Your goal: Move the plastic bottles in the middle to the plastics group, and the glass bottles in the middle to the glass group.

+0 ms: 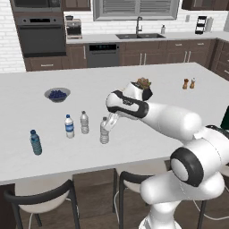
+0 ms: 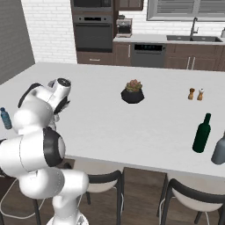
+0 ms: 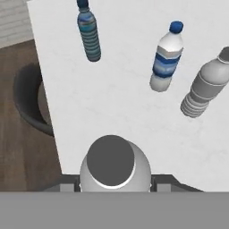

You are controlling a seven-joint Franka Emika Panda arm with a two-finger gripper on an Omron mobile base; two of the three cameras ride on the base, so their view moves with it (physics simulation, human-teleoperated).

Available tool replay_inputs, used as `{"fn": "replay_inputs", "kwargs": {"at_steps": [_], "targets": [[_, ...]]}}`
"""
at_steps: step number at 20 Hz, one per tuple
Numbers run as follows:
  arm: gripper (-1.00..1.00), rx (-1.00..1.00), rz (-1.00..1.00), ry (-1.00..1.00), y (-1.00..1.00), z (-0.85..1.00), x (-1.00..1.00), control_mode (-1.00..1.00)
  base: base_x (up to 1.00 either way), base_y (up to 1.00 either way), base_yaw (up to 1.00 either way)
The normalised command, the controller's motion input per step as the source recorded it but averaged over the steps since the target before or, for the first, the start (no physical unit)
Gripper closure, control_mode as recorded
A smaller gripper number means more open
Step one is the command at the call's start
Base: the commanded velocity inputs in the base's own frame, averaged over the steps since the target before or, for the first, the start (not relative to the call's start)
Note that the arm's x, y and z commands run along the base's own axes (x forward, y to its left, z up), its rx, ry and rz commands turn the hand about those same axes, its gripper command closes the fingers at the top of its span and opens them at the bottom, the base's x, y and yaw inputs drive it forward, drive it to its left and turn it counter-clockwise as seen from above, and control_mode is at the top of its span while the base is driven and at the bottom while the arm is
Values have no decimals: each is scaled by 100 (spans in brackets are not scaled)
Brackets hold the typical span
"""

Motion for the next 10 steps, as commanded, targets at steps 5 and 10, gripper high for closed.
{"fn": "replay_inputs", "kwargs": {"at_steps": [5, 10], "targets": [[100, 0, 27, 0, 88, 1, -2, -100, 0, 0, 0], [100, 0, 23, -1, 81, 1, 0, -100, 0, 0, 0]]}}
